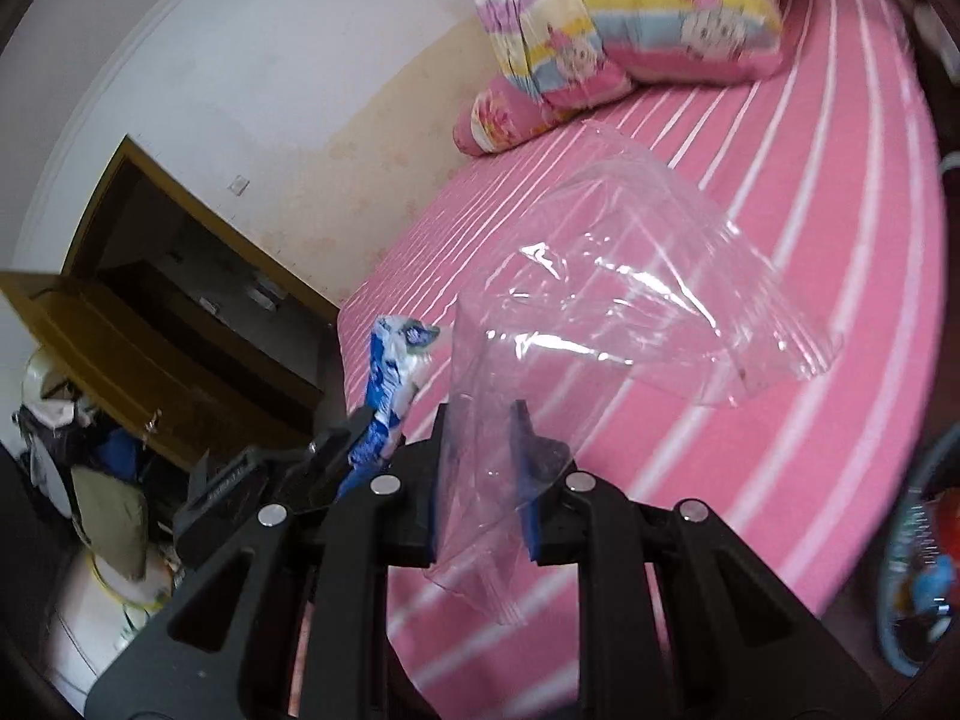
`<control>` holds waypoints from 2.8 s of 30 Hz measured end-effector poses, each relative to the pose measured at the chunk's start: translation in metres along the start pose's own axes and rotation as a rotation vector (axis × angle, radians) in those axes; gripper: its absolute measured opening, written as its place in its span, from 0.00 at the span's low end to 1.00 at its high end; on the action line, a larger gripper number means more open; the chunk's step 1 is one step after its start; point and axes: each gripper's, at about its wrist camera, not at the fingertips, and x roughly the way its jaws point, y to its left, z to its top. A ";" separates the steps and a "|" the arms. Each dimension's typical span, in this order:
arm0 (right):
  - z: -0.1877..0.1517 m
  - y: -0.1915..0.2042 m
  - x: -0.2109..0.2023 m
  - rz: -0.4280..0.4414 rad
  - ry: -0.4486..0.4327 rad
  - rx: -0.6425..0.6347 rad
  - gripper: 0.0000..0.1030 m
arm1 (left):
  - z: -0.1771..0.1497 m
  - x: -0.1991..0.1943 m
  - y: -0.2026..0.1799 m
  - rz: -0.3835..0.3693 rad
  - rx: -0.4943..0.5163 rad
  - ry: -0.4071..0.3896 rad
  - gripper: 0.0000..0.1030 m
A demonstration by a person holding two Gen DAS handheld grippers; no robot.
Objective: Collect trash
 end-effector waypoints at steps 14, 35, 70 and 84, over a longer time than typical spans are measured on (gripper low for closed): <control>-0.053 -0.098 -0.153 -0.197 -0.043 0.031 0.19 | -0.166 0.074 -0.044 0.088 0.063 0.287 0.21; -0.121 -0.257 -0.151 -0.505 0.200 0.177 0.19 | -0.267 0.266 0.035 0.456 0.253 0.707 0.21; -0.083 -0.127 -0.191 -0.512 0.040 -0.056 0.84 | -0.187 0.141 -0.062 0.341 0.285 0.364 0.89; -0.070 0.054 -0.146 -0.276 0.012 -0.396 0.88 | -0.124 -0.045 -0.136 0.639 0.660 -0.034 0.93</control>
